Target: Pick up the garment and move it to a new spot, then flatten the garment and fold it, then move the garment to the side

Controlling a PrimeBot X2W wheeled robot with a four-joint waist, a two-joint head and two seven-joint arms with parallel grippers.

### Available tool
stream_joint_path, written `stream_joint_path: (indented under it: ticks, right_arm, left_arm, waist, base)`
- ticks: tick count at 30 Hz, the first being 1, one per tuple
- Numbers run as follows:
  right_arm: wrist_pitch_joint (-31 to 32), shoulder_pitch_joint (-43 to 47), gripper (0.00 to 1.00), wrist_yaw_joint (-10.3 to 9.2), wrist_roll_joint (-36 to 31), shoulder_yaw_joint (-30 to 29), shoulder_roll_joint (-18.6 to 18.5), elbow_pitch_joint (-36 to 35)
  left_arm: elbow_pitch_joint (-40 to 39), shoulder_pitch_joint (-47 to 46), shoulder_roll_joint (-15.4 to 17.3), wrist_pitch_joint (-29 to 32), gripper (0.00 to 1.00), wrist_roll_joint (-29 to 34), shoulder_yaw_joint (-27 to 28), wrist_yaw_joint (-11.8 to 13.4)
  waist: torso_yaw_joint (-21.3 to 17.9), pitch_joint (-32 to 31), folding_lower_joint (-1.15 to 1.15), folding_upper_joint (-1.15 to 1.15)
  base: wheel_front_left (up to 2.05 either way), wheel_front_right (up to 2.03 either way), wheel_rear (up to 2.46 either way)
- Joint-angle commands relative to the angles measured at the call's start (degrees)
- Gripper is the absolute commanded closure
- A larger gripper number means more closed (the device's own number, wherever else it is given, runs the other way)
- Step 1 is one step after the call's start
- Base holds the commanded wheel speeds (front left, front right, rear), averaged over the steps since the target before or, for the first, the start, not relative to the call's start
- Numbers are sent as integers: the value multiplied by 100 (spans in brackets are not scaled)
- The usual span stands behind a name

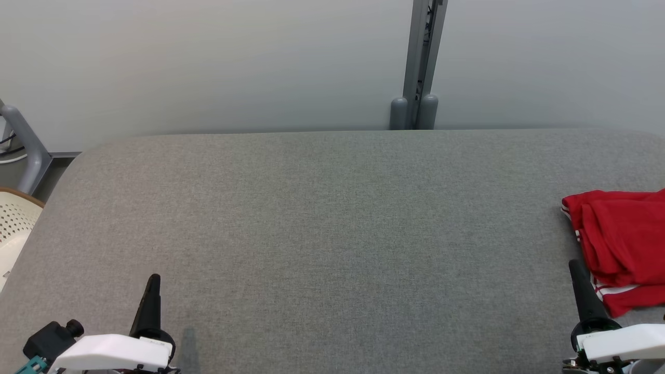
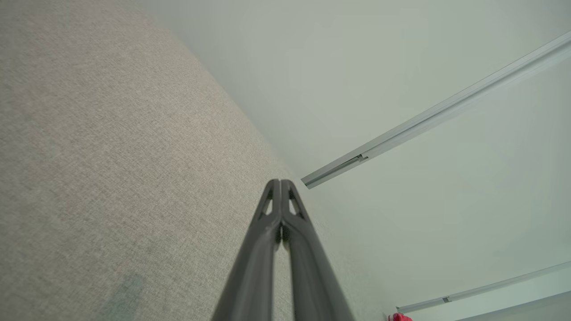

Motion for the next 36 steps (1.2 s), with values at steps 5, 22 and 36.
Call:
stream_joint_path:
  ticks: [5, 22, 36]
  right_arm:
    - [69, -180, 100, 2, 419, -28, -67, 34]
    - [222, -365, 100, 2, 1378, -57, -72, 211]
    - [329, -503, 100, 3, 2073, -78, -75, 332]
  left_arm:
    - [-30, -235, -12, 92, 100, -383, 125, -95]
    - [7, -403, -107, 334, 100, -1252, 330, -262]
    - [38, -511, -179, 511, 100, -1885, 478, -376]
  waist:
    - [-7, 10, 0, 0]
    - [-28, 43, 0, 0]
    - [-46, 70, 0, 0]
  base:
    - [0, 0, 0]
    - [0, 0, 0]
    - [0, 0, 0]
